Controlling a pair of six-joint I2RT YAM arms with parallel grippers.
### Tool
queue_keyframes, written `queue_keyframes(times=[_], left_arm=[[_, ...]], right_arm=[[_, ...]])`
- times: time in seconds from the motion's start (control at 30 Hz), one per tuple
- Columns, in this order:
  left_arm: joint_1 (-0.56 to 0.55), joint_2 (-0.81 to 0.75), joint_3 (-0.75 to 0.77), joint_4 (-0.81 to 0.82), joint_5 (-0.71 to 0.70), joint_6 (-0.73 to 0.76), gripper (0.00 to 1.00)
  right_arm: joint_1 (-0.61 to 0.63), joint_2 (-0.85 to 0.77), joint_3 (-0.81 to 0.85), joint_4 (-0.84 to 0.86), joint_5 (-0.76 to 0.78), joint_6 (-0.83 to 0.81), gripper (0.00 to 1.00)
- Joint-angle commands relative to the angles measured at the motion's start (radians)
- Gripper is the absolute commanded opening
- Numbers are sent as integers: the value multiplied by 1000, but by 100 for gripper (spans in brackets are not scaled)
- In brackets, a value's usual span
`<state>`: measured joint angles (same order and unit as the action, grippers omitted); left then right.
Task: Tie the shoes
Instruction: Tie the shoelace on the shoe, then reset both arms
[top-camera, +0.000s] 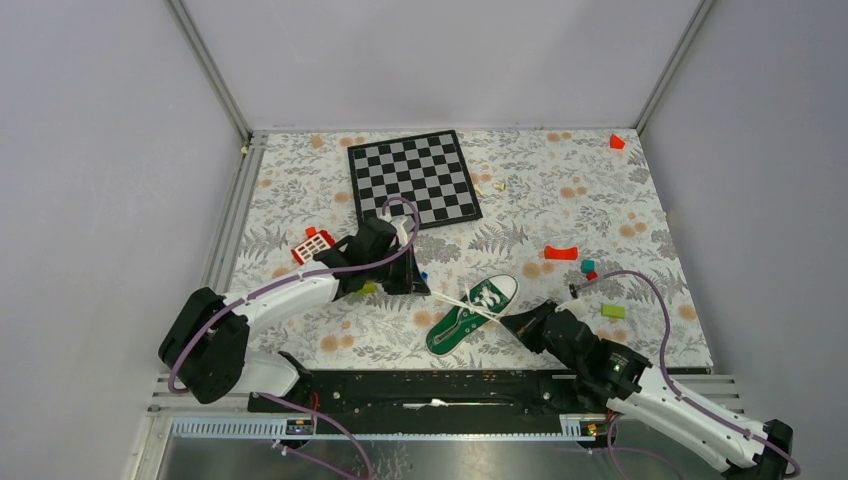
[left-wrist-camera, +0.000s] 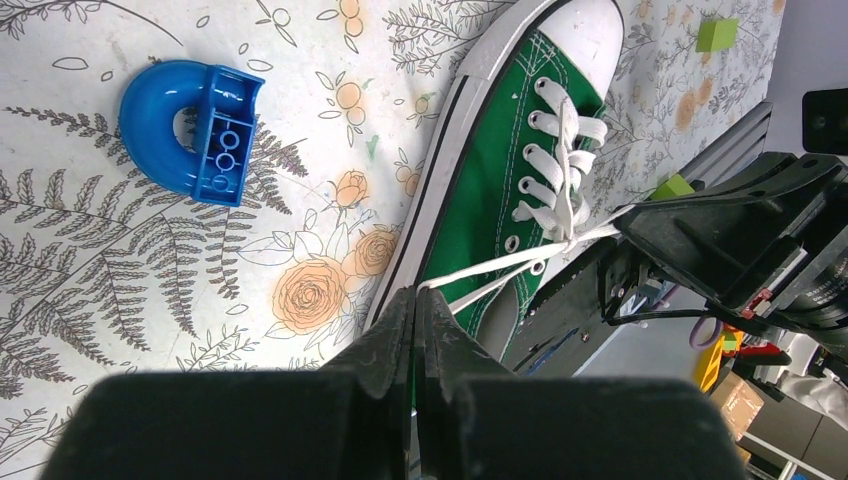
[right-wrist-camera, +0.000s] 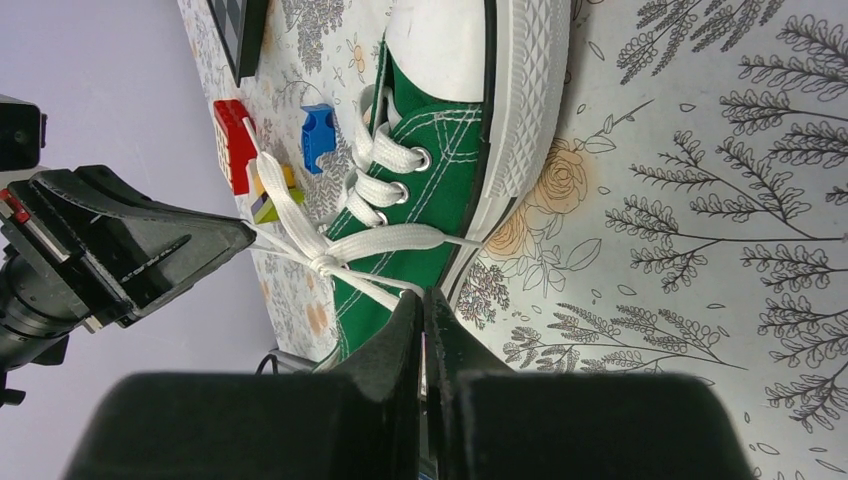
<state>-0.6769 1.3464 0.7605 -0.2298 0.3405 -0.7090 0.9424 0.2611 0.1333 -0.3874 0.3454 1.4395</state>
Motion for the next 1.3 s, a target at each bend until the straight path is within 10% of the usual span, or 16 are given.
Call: queue_keyframes(times=[0.0, 1.03, 1.17, 1.27], left_arm=[[81, -12, -7, -77, -180, 64, 0], [125, -33, -13, -47, -97, 75, 0], [125, -31, 25, -71, -85, 87, 0], [126, -30, 82, -131, -77, 105, 6]], right_arm=[[-13, 35, -28, -225, 150, -37, 0], [-13, 92, 98, -136, 146, -232, 0], [-13, 108, 172, -100, 144, -321, 54], [-13, 117, 247, -83, 150, -402, 75]])
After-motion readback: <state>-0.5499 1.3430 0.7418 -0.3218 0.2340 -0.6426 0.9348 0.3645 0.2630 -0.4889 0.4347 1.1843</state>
